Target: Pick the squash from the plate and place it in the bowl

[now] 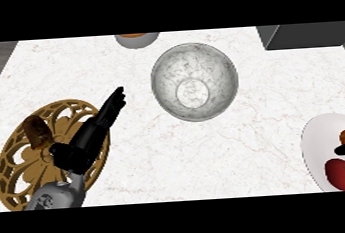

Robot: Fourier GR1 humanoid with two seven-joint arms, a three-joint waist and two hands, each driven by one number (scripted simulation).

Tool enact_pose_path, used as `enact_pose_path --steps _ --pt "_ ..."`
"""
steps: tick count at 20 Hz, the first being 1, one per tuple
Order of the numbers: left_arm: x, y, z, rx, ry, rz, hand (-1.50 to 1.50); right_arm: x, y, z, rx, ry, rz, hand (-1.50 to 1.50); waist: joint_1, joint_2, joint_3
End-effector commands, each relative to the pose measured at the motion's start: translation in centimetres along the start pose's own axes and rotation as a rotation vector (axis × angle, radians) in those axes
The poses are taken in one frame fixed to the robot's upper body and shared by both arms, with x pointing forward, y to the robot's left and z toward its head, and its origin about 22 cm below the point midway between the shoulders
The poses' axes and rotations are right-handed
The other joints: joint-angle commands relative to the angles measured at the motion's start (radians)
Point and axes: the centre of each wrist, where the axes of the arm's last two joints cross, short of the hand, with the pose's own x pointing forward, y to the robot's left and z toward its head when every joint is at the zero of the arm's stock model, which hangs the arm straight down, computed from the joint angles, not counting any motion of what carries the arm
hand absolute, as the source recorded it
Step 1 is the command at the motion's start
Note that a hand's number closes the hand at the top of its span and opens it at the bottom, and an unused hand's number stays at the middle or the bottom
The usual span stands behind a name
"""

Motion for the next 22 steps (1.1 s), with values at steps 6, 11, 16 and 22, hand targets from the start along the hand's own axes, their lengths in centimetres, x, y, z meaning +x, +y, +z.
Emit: enact_pose_path --steps 6,11,16,22 --pt "0.6 -0.4 -0.7 0.002 0.009 0.006 0.0 -1.2 0.6 -1.7 -0.025 -0.055 -0.006 1.5 -0.002 0.0 0.0" --pt "0.1 -0.6 1.7 -0.005 -0.008 0.01 0.0 -0.3 -0.5 -1.7 -0.124 -0.06 0.011 1.5 0.003 -0.001 0.0" --pt "-0.6 -0.4 0.3 -0.053 -0.002 -0.006 0.0 4.8 8.5 5.3 -0.039 -0.457 0.159 1.5 0.06 -0.001 -0.002" --pt "1.4 -3.2 -2.1 -0.208 -0.057 -0.01 0.0 9.9 17.1 20.5 0.065 -1.103 0.506 1.5 0.235 0.019 -0.007"
